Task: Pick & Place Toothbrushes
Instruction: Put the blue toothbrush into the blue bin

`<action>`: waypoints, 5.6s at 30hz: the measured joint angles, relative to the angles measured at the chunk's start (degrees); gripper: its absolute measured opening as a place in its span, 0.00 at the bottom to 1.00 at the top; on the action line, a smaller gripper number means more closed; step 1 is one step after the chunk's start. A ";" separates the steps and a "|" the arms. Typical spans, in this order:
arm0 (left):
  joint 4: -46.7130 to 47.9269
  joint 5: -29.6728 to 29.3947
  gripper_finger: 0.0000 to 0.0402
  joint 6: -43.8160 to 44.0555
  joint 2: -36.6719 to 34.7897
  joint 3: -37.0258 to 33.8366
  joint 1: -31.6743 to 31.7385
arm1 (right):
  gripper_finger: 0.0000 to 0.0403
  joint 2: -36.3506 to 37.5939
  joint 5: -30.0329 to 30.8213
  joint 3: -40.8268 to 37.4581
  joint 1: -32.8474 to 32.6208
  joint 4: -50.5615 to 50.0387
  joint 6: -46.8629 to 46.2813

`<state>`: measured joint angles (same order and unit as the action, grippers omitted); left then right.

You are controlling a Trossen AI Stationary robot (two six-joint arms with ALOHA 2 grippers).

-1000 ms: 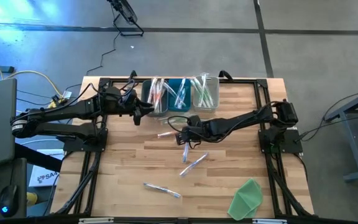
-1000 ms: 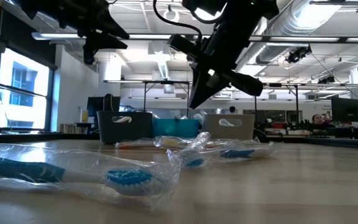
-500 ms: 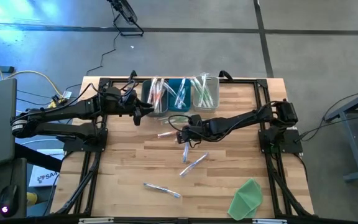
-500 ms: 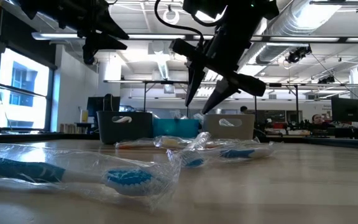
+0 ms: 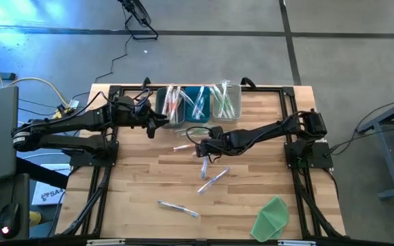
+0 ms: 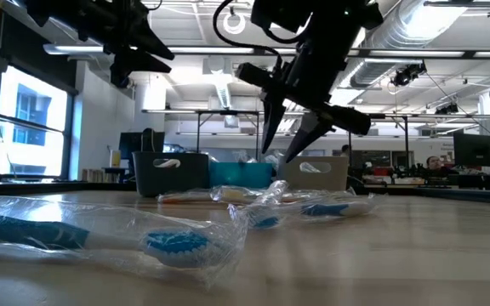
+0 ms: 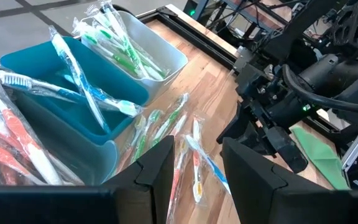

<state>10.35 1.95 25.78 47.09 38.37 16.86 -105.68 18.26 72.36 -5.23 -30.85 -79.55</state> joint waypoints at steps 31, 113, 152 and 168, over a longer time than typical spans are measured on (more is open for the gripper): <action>0.93 -0.19 0.33 0.00 0.04 -0.02 0.00 | 0.38 -6.94 -3.85 -0.11 -0.27 3.74 -2.59; -8.62 -16.53 0.18 -10.66 -0.65 -0.02 7.67 | 0.04 12.41 -17.40 -0.09 30.46 32.45 42.32; -8.50 4.99 0.00 -13.75 -9.11 -0.02 24.50 | 0.04 -6.11 -10.42 12.83 32.59 24.44 62.27; -8.48 4.88 0.00 -13.75 -9.11 -0.02 24.48 | 0.08 -7.65 -10.34 12.76 32.24 21.75 61.35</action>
<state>1.87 6.83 12.03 37.98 38.35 41.34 -113.33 7.92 85.12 27.00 -9.10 -18.20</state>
